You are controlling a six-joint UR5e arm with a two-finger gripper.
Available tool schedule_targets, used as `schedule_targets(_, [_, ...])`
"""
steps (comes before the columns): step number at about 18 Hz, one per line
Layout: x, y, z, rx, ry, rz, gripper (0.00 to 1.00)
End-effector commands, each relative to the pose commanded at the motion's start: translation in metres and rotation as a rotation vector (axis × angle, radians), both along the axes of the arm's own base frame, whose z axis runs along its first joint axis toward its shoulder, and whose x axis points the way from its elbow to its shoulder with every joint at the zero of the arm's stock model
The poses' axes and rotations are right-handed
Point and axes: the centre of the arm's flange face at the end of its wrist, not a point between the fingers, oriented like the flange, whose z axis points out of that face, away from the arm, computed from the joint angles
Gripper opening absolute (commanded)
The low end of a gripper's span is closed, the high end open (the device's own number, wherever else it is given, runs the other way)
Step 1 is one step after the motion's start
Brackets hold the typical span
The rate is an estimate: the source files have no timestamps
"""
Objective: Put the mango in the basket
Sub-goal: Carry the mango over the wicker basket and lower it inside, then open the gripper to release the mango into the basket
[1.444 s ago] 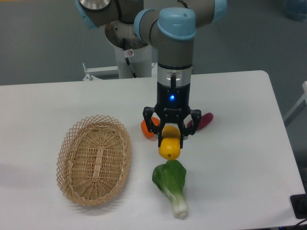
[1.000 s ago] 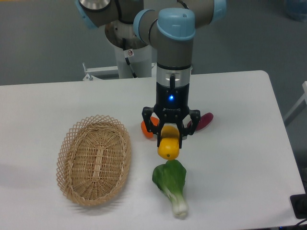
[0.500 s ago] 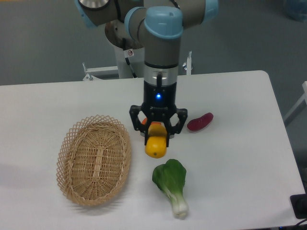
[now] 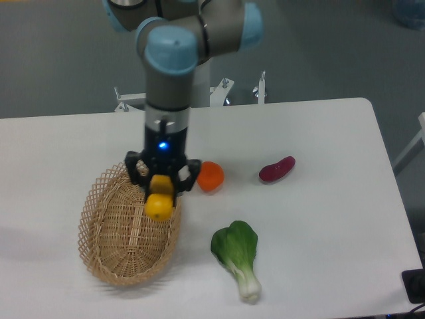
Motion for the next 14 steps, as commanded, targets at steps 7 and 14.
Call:
schedule_targets(7, [0.026, 0.023, -0.060, -0.114, 0.018, -0.051, 0.41])
schedule_targets(14, [0.027, 0.024, -0.069, -0.141, 0.035, -0.067, 0.71])
